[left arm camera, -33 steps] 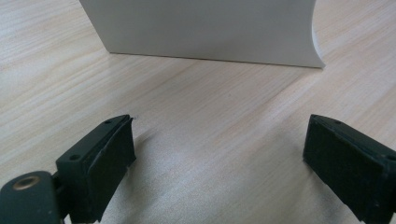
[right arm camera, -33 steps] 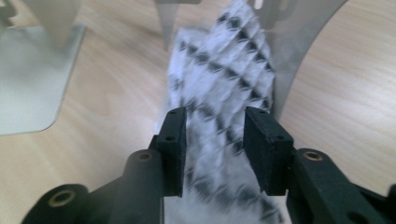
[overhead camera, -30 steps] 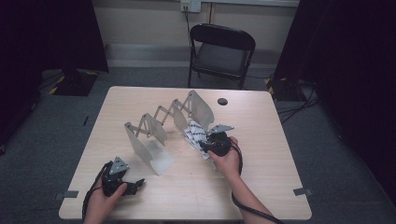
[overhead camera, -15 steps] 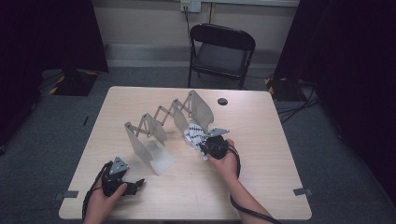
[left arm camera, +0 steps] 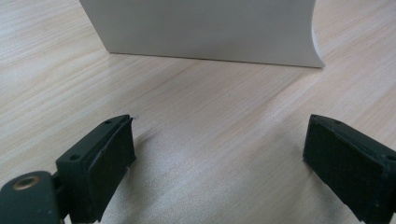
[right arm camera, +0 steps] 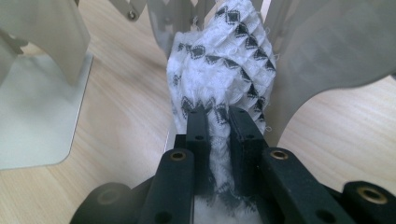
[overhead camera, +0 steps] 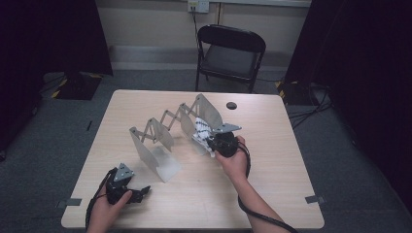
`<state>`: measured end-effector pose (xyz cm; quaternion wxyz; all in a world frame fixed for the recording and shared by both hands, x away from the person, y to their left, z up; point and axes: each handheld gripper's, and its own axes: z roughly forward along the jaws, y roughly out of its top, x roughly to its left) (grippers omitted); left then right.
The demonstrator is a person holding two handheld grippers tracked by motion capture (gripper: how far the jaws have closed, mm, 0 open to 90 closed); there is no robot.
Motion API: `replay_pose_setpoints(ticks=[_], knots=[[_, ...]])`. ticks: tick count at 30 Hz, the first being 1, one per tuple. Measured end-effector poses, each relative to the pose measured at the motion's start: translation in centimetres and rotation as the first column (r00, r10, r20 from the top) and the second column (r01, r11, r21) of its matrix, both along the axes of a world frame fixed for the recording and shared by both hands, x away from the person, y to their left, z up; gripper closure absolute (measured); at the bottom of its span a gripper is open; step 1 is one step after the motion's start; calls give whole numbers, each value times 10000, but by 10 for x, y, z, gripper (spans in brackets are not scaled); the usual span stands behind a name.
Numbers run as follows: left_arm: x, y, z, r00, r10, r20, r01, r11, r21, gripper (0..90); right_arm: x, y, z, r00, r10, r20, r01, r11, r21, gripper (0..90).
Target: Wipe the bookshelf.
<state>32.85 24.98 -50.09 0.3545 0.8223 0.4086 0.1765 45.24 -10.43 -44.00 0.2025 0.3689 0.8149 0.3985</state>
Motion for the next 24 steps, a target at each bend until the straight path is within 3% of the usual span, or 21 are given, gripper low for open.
replay_pose_setpoints(ticks=[3, 5, 9, 13, 16, 24], knots=[[0, 0, 0, 10000, 15, -8, -15, 10000, 5, 85, 2, 1, 9, 9999, -35, 143, 34, 9999, 108, 799], [0, 0, 0, 10000, 3, 3, -3, 10000, -4, 85, 4, 5, 20, 9988, -7, 494, 4, 10000, 55, 798], [0, 0, 0, 10000, 6, 10, -6, 10000, 21, 85, 7, 13, 42, 9954, 106, 952, -146, 9990, 415, 797], [0, 0, 0, 10000, 4, 3, -4, 10000, -5, 85, 9, 18, 51, 9931, 93, 1172, -165, 9980, 606, 797], [0, 0, 0, 10000, 0, 4, 0, 10000, -3, 85, 11, 20, 47, 9948, 212, 1000, -279, 9974, 668, 797], [0, 0, 0, 10000, 0, 2, 0, 10000, 1, 84, 11, 24, 17, 9969, 557, 557, -577, 9978, 333, 795]])
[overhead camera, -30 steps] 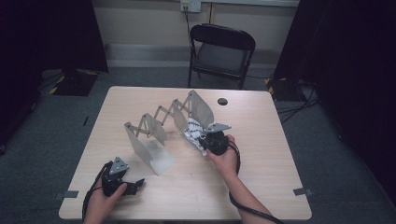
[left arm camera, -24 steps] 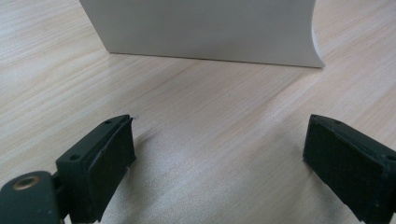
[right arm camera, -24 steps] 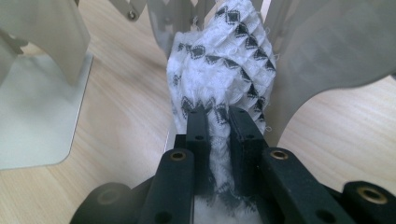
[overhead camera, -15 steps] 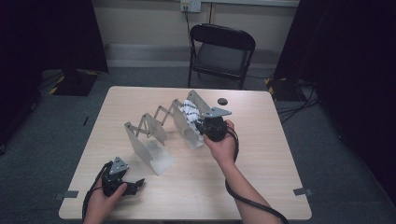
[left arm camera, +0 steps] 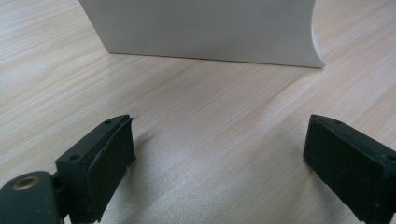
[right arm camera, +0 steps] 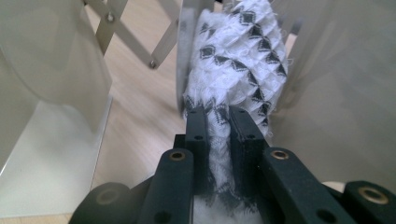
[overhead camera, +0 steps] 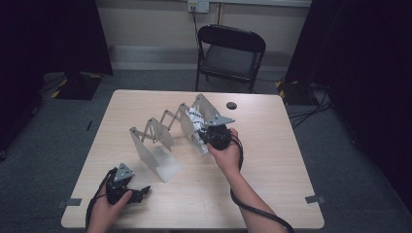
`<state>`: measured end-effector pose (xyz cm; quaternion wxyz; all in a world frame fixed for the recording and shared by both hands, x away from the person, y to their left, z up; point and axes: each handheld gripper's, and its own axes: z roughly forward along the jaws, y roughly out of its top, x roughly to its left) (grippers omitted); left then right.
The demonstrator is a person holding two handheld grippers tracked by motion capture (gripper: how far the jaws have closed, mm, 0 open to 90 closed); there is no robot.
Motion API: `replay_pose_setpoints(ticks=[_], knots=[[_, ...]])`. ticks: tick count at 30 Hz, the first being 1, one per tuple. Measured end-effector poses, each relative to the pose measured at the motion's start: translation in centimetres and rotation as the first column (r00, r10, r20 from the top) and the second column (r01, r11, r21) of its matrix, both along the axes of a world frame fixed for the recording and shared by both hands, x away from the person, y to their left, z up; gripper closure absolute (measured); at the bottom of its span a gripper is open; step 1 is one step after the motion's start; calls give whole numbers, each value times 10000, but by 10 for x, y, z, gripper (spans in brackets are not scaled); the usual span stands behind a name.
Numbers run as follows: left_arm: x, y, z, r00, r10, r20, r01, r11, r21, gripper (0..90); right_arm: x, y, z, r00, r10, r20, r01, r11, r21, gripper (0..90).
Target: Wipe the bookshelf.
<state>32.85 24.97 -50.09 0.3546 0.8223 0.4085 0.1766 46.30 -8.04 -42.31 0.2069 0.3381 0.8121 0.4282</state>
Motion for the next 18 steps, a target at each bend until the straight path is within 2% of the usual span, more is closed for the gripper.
replay_pose_setpoints(ticks=[7, 18], knots=[[0, 0, 0, 10000, -2, 1, 2, 10000, -4, 85, -5, 3, -20, 9994, 193, -301, -203, 9992, -335, 794], [0, 0, 0, 10000, 3, -1, -3, 10000, -2, 85, -9, 0, -52, 9954, 85, -952, -150, 9976, -669, 781]])
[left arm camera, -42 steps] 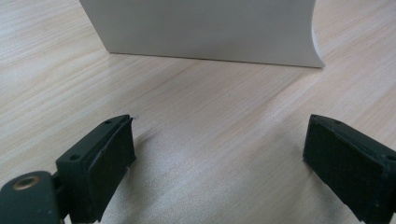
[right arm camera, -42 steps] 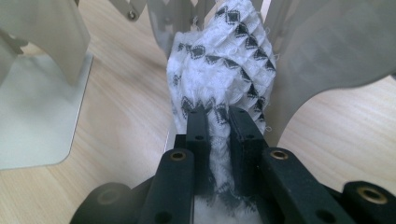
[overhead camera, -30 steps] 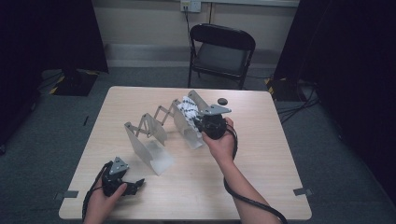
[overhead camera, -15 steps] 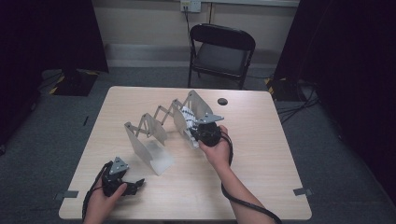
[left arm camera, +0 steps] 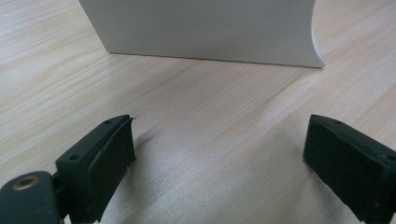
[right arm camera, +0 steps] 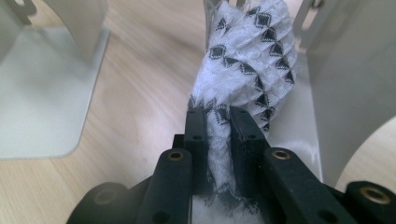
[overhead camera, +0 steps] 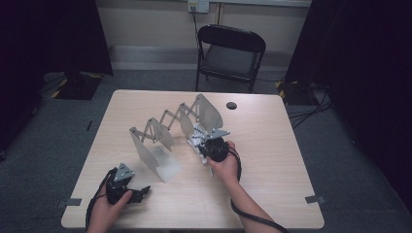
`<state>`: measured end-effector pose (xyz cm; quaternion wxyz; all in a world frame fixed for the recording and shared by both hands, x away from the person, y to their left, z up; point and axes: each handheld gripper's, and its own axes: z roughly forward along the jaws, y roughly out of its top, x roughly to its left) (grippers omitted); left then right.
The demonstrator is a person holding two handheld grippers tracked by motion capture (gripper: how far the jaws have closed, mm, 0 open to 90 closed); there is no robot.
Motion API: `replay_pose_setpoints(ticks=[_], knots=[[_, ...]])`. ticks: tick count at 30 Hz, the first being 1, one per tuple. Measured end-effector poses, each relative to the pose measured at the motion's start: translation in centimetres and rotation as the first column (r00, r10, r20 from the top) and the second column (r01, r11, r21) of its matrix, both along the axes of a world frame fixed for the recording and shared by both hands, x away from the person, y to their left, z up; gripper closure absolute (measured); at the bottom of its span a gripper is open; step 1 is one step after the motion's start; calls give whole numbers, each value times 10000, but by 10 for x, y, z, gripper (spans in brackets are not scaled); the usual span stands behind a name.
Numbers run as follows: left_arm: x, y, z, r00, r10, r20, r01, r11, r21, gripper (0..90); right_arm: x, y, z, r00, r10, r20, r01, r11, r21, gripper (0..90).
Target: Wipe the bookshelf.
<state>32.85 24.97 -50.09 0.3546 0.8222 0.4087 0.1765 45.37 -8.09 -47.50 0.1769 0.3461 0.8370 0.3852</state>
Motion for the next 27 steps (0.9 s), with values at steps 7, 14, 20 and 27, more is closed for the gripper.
replay_pose_setpoints(ticks=[7, 14, 20, 27], knots=[[0, 0, 0, 10000, -2, 2, 2, 10000, 4, 85, -4, -6, -6, 9987, -453, -241, 455, 9989, 76, 578], [0, 0, 0, 10000, -1, 1, 1, 10000, 1, 85, -1, -3, 2, 9986, -525, -21, 526, 9984, 226, 465], [0, 0, 0, 10000, -2, 2, 2, 10000, 2, 84, 5, 3, -12, 9962, -828, -259, 823, 9964, -203, 472], [0, 0, 0, 10000, 4, 5, -4, 10000, -4, 85, 1, 5, -16, 9942, -1039, 261, 1055, 9919, -713, 638]])
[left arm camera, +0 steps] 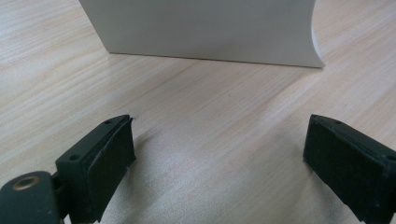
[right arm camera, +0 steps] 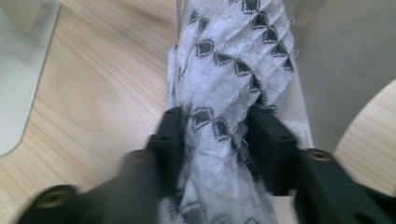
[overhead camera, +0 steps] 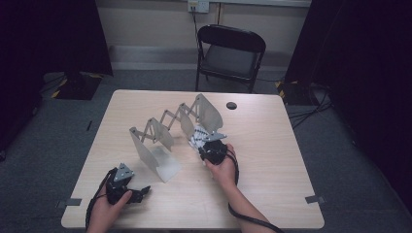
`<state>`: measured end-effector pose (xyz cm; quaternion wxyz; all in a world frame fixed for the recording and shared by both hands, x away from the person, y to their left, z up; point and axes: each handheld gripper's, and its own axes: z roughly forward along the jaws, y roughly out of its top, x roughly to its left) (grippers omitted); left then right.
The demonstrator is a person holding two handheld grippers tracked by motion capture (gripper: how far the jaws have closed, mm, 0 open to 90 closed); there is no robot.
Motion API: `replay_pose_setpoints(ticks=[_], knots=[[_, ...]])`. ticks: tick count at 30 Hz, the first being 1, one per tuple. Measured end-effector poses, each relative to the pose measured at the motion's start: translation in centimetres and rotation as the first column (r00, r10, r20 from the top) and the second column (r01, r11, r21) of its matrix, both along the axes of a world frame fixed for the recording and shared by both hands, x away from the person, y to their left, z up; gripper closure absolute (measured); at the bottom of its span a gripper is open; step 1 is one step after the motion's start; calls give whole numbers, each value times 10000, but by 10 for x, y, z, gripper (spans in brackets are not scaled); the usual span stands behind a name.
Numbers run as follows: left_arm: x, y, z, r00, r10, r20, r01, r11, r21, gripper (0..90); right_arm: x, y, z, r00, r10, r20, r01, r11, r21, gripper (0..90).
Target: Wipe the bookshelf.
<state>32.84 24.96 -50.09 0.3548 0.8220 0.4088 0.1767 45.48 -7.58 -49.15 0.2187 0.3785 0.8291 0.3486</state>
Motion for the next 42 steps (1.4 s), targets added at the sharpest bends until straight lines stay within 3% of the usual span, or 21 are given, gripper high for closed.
replay_pose_setpoints(ticks=[4, 10, 20, 23, 28, 33, 42], knots=[[0, 0, 0, 10000, -5, -7, 5, 10000, 0, 84, 1, -3, 0, 9999, -125, -54, 126, 9999, 102, 730], [0, 0, 0, 10000, 0, -5, 0, 10000, 6, 84, 3, -10, 11, 9991, -391, -187, 402, 9974, 605, 755], [0, 0, 0, 10000, 0, -2, 0, 10000, 1, 84, 1, -12, 66, 9971, -95, 757, 16, 9947, 1030, 760], [0, 0, 0, 10000, -1, -3, 1, 10000, 1, 83, 4, -14, 81, 9954, -115, 955, -15, 9908, 1355, 762], [0, 0, 0, 10000, 0, -4, 0, 10000, 5, 83, 9, -8, 100, 9921, 114, 1250, -312, 9870, 1574, 762], [0, 0, 0, 10000, 18, -19, -18, 10000, -5, 83, 12, 4, 99, 9909, 709, 1140, -871, 9858, 1435, 762], [0, 0, 0, 10000, -7, -1, 7, 10000, 0, 83, 13, 4, 73, 9938, 874, 694, -960, 9867, 1316, 762]])
